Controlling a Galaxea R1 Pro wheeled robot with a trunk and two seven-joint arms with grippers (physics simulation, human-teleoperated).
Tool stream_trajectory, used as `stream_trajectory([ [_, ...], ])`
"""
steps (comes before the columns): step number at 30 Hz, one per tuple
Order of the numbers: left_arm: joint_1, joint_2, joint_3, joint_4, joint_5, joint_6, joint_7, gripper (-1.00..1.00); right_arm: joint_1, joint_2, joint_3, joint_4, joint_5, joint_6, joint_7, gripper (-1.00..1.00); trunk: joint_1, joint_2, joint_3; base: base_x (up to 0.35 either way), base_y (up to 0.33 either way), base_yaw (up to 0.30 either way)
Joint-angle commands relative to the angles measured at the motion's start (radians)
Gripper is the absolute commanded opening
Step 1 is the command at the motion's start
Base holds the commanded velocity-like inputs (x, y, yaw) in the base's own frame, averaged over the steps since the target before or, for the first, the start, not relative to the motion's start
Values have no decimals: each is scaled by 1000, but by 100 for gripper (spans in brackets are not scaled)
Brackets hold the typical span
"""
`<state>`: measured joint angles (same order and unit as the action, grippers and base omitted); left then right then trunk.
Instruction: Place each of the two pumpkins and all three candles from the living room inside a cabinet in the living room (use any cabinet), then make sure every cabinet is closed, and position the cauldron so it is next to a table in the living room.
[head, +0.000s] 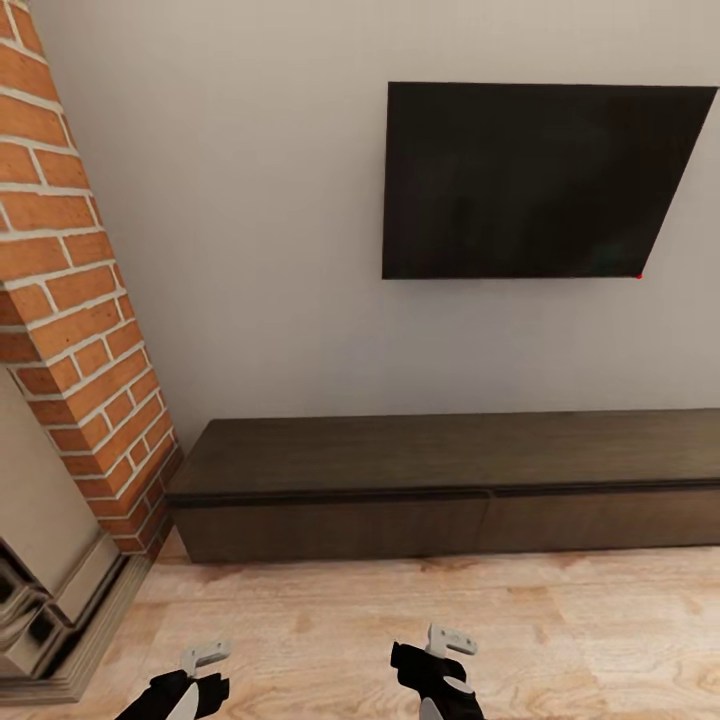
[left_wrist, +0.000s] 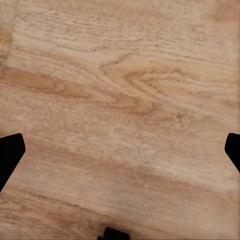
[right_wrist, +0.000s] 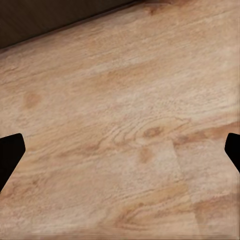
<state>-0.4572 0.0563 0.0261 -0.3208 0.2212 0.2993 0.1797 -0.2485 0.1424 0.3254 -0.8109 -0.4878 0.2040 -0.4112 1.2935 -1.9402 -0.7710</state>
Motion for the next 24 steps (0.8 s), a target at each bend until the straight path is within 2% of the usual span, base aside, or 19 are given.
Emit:
stream_trajectory([
  [1,0,0,0,1,0,0,0,100,0,0,0,2,0,0,0,100,-4,7,3,0,0,0],
  [12,0,-1,0,32,0,-39,0,100,0,-1,0,21,-1,0,0,100,-46,84,23,0,0,0],
  [24,0,-3,-3,35,0,-45,0,100,-1,0,-3,70,-2,1,3,100,-92,168,41,0,0,0],
])
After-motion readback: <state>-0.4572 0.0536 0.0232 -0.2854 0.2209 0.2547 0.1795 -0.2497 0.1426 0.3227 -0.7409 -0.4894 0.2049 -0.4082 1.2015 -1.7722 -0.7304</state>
